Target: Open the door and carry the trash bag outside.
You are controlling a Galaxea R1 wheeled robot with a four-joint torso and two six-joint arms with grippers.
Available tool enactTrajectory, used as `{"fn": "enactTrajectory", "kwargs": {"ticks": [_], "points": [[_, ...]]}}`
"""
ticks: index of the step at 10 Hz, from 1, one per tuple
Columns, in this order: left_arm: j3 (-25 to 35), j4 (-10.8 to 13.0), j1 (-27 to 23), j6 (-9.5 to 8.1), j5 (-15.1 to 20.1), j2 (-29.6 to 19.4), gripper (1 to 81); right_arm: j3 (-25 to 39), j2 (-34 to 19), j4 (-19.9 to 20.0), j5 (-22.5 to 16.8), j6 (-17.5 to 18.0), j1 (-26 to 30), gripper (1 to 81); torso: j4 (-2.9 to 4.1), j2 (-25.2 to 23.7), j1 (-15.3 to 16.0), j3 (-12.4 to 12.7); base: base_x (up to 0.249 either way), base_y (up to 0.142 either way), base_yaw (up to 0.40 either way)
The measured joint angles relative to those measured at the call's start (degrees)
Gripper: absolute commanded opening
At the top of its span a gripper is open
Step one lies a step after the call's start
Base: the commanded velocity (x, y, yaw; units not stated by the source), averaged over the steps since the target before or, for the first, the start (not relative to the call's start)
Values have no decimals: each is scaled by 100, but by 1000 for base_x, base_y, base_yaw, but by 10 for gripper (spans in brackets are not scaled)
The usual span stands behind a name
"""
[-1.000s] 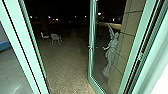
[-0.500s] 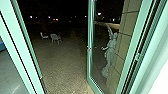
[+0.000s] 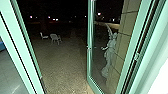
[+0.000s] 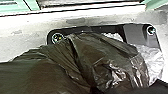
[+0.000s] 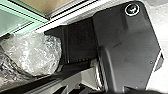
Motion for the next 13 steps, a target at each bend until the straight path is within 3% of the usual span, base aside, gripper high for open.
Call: {"fn": "enactTrajectory", "kwargs": {"ticks": [8,13], "points": [[1,0,-2,1,0,5,10,0,0,0,0,0,-2,811,0,0,0,0,0,0,0],[1,0,0,0,0,5,10,0,2,0,1,2,-16,811,0,0,0,0,0,-78,0]]}}
